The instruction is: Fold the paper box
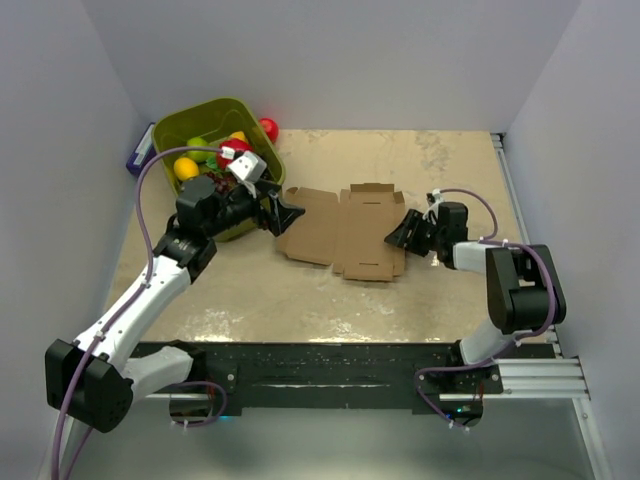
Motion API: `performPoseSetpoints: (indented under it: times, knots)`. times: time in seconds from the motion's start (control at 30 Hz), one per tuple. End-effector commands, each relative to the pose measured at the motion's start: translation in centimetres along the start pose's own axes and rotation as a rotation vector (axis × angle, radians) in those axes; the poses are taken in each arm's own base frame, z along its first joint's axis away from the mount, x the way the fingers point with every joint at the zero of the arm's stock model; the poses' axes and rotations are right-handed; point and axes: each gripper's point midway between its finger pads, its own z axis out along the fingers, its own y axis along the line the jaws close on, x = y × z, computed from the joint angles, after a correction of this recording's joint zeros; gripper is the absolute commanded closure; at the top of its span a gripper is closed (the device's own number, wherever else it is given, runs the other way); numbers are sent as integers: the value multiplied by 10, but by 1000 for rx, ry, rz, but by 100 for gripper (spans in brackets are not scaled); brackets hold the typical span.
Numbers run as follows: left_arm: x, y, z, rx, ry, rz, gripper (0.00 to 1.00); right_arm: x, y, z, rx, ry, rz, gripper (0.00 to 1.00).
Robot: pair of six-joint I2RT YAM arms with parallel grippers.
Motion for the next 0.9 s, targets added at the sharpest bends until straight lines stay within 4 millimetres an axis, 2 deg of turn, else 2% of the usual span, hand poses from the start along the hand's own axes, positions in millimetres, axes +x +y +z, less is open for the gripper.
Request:
performPoseSetpoints:
  times: [0.0,0.1,0.2,0.23,0.33,0.43,0.53,0.57,0.67,0.7,0.87]
  knots:
    - [-2,0,2,4,-8,37,6,-8,5,3,-30,-8,-30,47]
    - [-1,0,3,5,-4,36,6,-8,7,1,-39,-8,-53,57]
    - [3,-1,5,11,11,36,7,-11,11,-4,-45,-18,-79,75]
    - [4,-2,6,13,15,35,6,-15,15,-8,-51,-30,-95,84]
    - [7,-2,8,17,27,36,6,-20,15,-15,-29,-41,-123,97]
    - [8,-6,9,30,31,40,7,-32,20,-30,10,-67,-174,100]
    - [8,-9,9,47,32,40,6,-47,30,-55,43,-116,-225,100]
    - [8,-10,9,50,31,41,5,-57,41,-68,33,-156,-248,100]
    - [8,-13,9,67,31,42,4,-67,54,-91,42,-188,-281,100]
    - [7,-14,8,71,28,44,4,-73,64,-103,30,-219,-305,100]
    - [4,-21,7,107,21,56,4,-77,93,-136,-14,-210,-356,100]
